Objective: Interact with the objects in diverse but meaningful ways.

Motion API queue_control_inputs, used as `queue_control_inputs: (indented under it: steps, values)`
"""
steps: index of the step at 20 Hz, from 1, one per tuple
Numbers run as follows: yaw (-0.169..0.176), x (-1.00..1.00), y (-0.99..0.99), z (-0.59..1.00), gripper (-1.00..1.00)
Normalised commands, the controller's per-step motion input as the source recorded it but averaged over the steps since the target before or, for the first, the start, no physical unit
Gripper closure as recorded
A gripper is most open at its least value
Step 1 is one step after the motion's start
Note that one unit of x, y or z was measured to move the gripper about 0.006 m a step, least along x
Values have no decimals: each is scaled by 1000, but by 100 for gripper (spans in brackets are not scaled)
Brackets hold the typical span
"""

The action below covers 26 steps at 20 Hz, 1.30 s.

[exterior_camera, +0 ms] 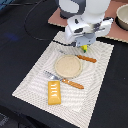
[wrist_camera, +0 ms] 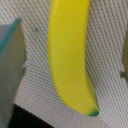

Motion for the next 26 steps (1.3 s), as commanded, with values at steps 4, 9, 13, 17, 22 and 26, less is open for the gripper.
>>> queue_control_inputs:
  steps: [4, 9, 13, 17, 22, 26]
  values:
    - [29, -10, 29, 6, -100]
    - [38, 6, 82, 833, -100]
    - [-6, -66, 6, 836, -100]
    - [-8, -249, 156, 924, -100]
    - [-51, -234, 21, 698, -100]
    - [-57, -151, 27, 271, -100]
